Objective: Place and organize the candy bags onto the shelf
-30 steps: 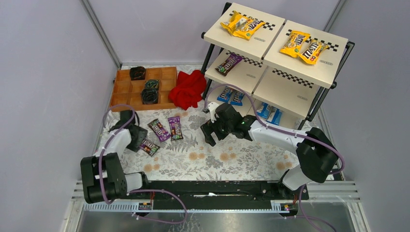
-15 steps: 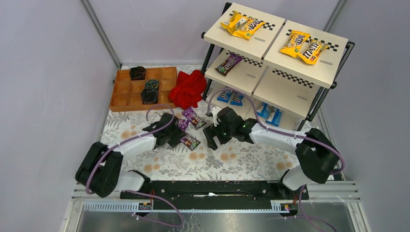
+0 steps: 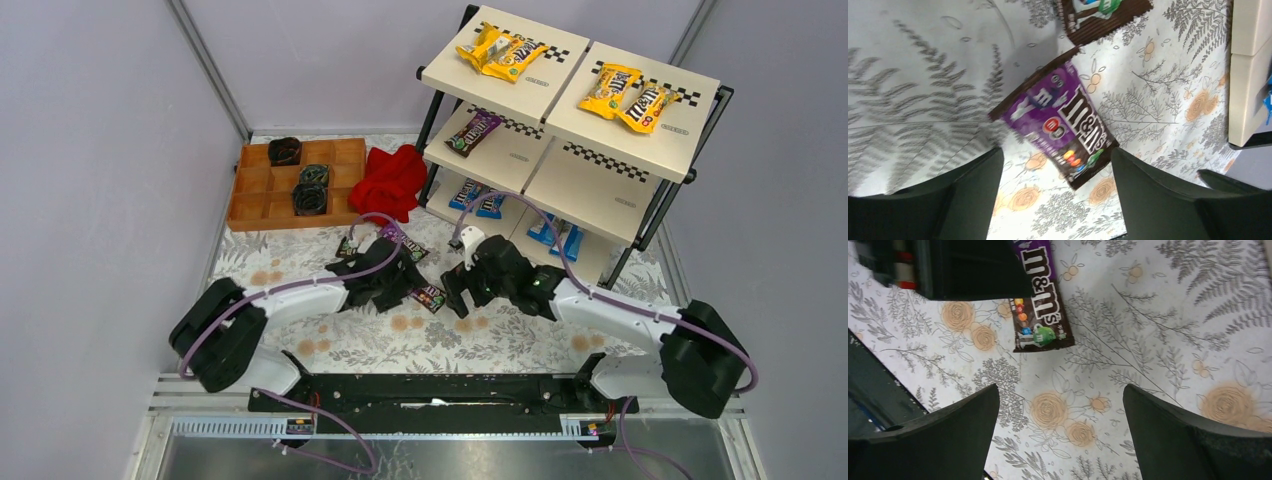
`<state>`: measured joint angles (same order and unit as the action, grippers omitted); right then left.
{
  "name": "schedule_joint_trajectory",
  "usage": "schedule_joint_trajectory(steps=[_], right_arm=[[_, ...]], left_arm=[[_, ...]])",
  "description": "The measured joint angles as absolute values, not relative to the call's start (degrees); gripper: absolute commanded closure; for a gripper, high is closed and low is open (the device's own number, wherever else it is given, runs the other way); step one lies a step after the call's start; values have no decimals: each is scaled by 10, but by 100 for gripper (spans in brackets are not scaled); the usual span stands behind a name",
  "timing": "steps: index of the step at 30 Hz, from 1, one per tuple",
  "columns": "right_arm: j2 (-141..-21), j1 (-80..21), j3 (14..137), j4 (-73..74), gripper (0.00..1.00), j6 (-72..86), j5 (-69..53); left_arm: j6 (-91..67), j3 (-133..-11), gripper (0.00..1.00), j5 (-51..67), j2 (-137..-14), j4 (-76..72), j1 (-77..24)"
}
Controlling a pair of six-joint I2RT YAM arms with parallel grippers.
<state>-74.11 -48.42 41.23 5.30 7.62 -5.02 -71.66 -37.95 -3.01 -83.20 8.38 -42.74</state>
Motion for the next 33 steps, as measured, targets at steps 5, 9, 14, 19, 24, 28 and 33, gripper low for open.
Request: schedule_joint_trajectory(steps=[5,9,14,19,24,28,33], right_arm=[[-696,-484,399,56,0,58,10],[-630,-484,390,27,0,17,24],[-566,-484,334,-42,0,-96,-53],[-584,-494,337,-9,0,-226,-96],[-638,-531,378,36,0,-334,-75],[-669,-566,385,40,0,-422,-60],[-736,-604,385,37,2,-536,-32]], left_arm=[[-631,-359,1,-68,-716,164,-419],[-537,-391,1,-95,-602,213,-365],[-418,-530,1,-137,-554,247,-302],[-326,-654,1,-162,-532,237,-299],[-276,-674,1,-189,-508,226,-299],[-249,-642,1,-217,-495,208,-300],[-221,-608,1,-247,-493,208,-310]])
